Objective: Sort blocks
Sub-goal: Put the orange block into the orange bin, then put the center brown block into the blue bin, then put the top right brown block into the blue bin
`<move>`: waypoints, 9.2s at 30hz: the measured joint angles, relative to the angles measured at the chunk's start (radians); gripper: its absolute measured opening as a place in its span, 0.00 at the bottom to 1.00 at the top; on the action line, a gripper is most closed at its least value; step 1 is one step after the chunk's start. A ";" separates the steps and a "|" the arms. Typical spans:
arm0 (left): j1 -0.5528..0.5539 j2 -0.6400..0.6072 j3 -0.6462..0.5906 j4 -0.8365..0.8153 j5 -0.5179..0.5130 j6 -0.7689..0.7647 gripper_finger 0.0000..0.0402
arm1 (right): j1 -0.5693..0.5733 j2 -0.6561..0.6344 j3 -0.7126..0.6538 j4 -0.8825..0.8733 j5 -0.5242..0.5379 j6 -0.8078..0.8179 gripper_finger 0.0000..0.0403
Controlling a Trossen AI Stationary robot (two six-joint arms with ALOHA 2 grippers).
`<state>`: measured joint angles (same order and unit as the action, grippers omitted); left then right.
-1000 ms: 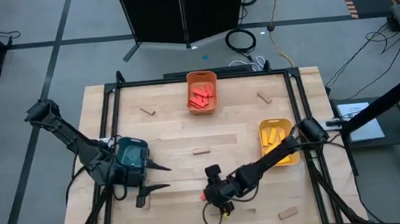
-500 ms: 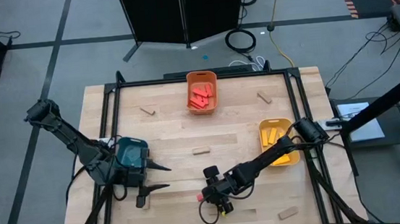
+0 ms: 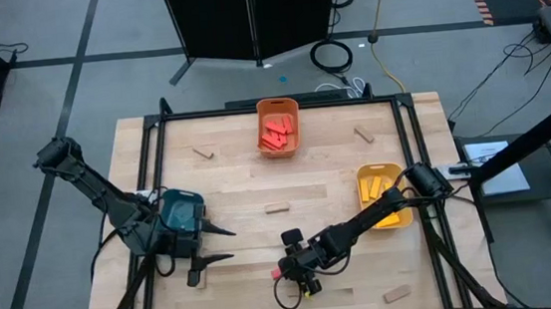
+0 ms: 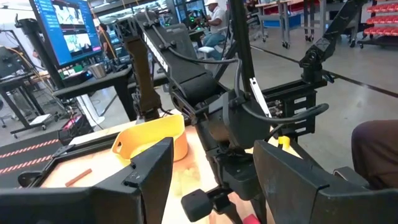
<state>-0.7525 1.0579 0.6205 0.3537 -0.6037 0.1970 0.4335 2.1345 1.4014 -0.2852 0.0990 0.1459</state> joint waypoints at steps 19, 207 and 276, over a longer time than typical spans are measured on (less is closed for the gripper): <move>-0.001 0.000 0.000 -0.008 0.000 -0.008 0.55 | -0.163 -0.190 -0.005 -0.122 0.014 -0.113 0.24; 0.283 -0.980 -0.350 -0.580 -0.496 -0.235 0.55 | -0.382 0.560 0.924 0.465 -0.021 -0.094 0.55; 0.457 -0.916 -0.350 -0.277 -0.308 -0.021 0.55 | -1.318 -0.462 -0.515 -0.404 0.039 -0.092 0.53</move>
<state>-0.2953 0.1421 0.2703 0.0769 -0.9115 0.1762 -0.8845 1.6724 0.8859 -0.6889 0.1376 0.0539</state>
